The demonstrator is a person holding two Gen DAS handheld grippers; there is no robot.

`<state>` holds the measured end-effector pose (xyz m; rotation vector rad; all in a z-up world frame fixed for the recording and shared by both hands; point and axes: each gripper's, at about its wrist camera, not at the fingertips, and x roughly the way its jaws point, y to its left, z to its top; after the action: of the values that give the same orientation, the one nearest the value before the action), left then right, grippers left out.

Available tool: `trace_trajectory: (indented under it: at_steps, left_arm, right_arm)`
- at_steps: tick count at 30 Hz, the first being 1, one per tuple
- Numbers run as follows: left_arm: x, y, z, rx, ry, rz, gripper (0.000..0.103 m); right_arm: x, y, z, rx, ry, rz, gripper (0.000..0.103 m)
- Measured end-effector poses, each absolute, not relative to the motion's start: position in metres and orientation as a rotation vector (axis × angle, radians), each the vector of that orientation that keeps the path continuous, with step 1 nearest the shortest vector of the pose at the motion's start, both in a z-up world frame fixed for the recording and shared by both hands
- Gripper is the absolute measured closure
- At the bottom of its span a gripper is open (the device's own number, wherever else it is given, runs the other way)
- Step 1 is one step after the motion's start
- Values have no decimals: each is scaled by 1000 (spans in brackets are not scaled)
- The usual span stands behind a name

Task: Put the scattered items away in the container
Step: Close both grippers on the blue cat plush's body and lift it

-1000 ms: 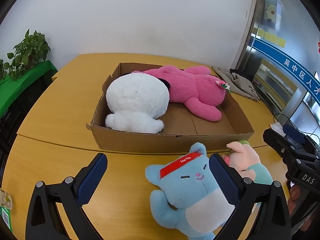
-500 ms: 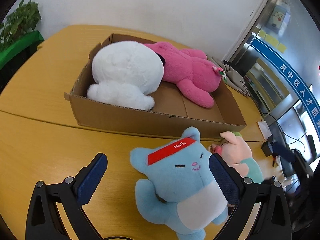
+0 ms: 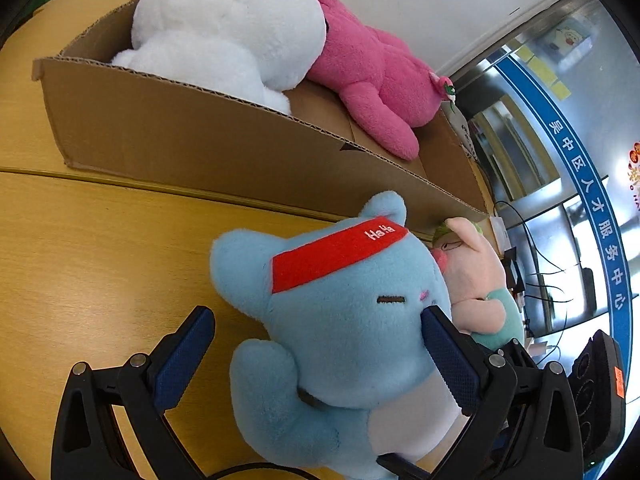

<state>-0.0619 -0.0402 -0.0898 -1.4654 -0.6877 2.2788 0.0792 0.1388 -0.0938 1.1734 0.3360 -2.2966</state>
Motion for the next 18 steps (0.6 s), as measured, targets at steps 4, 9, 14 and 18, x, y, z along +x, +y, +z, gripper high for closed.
trace_trajectory:
  at_steps: [4,9,14,18]
  left_arm:
    - [-64,-34,-90,-1461,-675,2252,0]
    - [-67,-35,-92,-1460,-689,2224,0]
    - [-71,-36,-92,-1465,-673,2237,0]
    - [-72,-34,-92,-1474,-656,2253,0]
  right_arm:
    - [79,149,-89,1170,324,-2334,1]
    - [77,156,-88,1168,340,-2360,1]
    - [66,155,-98,1172,318,-2343,0]
    - [67,143,-106,1141,353,-2364,0]
